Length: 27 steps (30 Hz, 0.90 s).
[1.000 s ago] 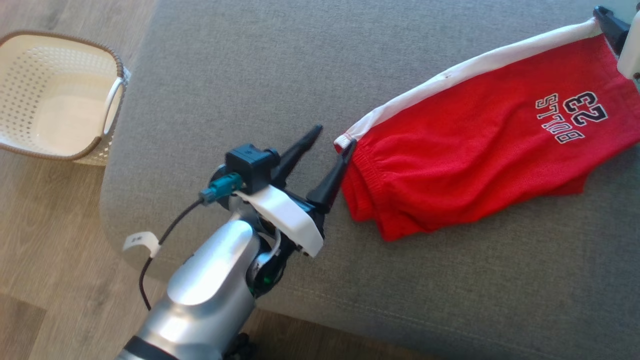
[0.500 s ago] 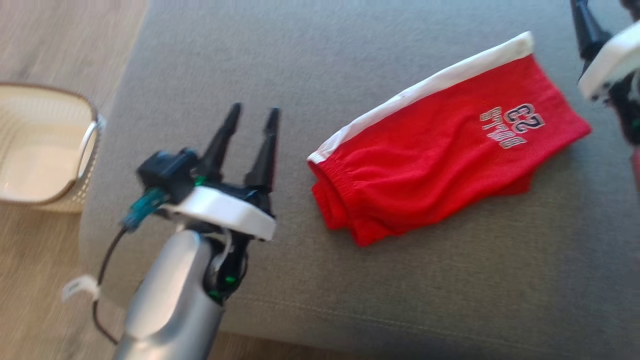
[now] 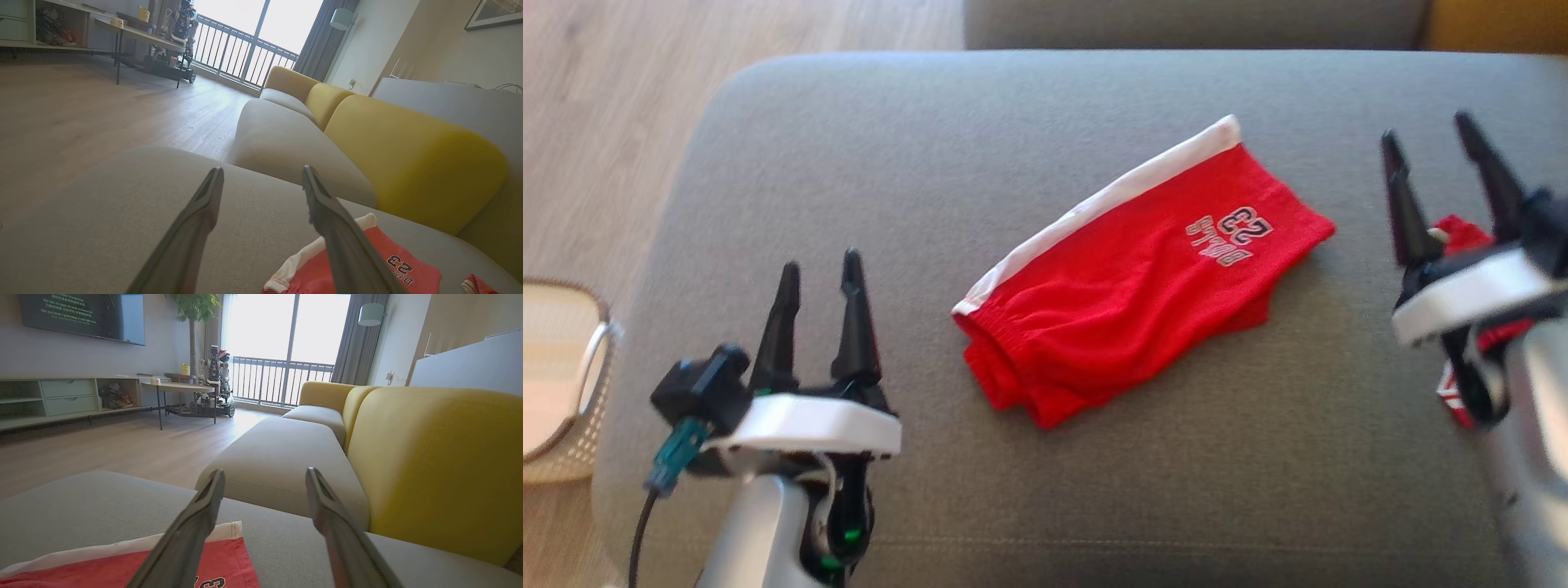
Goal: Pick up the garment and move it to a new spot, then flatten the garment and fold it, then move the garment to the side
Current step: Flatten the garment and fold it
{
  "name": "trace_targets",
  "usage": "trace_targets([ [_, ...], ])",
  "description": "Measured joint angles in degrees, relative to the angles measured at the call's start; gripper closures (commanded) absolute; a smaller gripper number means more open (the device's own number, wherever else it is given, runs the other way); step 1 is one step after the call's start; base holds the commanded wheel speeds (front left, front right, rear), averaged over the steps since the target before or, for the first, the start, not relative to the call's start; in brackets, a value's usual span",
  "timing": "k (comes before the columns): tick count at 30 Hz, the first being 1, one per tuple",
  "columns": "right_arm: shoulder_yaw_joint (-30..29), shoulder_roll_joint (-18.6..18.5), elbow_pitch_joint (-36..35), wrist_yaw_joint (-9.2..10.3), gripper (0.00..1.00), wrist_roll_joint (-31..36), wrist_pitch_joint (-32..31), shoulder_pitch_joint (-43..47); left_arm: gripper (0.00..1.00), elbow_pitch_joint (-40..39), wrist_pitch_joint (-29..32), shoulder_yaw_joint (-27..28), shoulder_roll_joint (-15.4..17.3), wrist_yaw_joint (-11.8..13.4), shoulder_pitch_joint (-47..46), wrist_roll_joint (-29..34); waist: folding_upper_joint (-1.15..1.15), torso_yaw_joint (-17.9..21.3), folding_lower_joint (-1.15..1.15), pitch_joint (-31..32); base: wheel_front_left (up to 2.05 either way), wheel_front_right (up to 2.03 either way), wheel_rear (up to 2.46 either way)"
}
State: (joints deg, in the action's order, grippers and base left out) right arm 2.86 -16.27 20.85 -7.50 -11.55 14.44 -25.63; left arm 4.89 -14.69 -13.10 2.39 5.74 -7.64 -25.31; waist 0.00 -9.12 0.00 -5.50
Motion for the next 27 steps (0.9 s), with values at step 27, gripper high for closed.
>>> trace_targets([
  [27,-11.0,12.8,-9.3,-0.01,0.0,8.1,0.0,20.6,0.0,-2.4,0.0,-0.9,0.1,3.3,10.6,5.6,0.0,1.3,0.0,2.1,0.0,0.0,0.0],
])
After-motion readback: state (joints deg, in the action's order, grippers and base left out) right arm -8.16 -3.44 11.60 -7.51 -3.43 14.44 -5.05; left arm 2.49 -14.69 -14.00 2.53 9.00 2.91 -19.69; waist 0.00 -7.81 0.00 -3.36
